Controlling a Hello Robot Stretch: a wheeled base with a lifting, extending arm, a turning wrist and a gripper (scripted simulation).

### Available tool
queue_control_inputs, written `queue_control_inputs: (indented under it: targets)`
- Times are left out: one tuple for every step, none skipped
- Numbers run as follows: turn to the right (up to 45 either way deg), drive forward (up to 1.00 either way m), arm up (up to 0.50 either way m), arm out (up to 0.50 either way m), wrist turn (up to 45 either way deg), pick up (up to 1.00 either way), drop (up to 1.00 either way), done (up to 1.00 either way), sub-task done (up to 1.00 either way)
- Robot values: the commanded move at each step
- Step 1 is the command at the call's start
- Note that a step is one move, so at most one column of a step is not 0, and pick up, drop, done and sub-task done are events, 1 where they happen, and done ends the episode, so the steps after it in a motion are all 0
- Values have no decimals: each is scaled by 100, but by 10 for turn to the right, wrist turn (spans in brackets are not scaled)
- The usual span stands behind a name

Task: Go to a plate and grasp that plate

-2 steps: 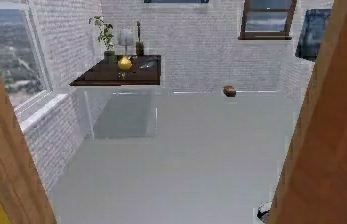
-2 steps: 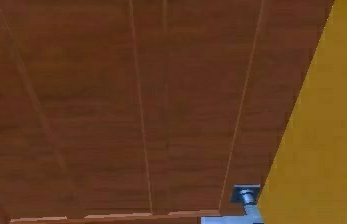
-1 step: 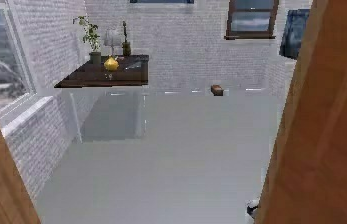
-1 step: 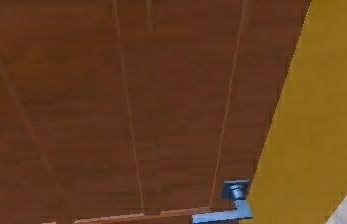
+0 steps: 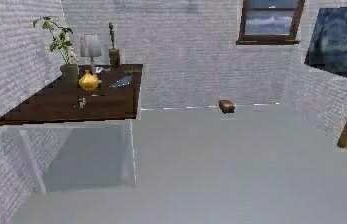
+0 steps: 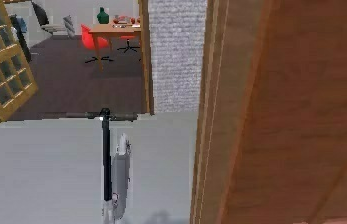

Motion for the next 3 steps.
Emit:
queue_control_inputs:
  targets:
    - [120, 0, 0, 0, 0, 0, 0, 0, 0]
    - [0, 95, 0, 0, 0, 0, 0, 0, 0]
    - [450, 0, 0, 0, 0, 0, 0, 0, 0]
